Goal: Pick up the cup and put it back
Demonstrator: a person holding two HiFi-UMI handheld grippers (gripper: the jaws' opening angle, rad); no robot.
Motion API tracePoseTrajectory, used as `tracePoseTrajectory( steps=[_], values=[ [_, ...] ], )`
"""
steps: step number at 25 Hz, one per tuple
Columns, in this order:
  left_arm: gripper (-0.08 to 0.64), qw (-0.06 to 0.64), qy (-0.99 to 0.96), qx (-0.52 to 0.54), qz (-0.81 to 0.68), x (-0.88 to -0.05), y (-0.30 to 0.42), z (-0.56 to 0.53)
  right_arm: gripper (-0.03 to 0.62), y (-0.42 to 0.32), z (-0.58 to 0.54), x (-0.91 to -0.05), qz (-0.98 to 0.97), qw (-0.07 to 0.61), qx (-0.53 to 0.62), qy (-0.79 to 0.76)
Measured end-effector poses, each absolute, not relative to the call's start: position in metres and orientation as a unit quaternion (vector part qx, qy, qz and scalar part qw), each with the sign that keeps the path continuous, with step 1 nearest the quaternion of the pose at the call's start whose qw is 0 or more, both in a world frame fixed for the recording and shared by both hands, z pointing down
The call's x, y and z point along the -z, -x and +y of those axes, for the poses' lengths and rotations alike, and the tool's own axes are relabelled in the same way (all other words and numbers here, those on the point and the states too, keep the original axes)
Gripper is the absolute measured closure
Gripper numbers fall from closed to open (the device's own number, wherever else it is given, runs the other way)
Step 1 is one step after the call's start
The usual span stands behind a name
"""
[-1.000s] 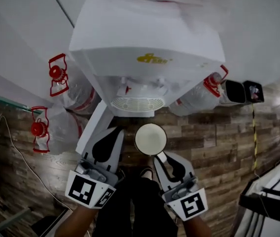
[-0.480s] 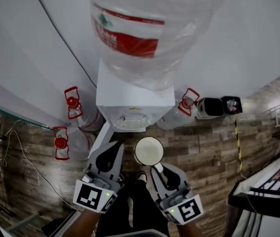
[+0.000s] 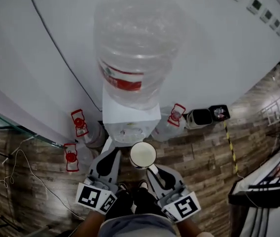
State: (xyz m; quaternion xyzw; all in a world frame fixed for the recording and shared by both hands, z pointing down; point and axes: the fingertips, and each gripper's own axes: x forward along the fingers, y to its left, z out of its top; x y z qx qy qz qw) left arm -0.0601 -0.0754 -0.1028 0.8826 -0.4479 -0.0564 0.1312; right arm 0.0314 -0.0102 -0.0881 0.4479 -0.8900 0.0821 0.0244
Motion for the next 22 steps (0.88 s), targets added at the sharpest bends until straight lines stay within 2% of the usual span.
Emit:
tracePoseTrajectory(
  steps=[8,22],
  values=[
    [0.552,0.130,-0.889,0.089,-0.429,0.157,0.054,-0.055,0.522,-0.036,0.014,0.141,-0.885,0.022,-0.074,-0.460],
    [0.552,0.135,-0.892,0.102,-0.420,0.171,0.025,-0.060,0.522,-0.055,0.009,0.156,-0.878,0.010,-0.068,-0.474]
  ],
)
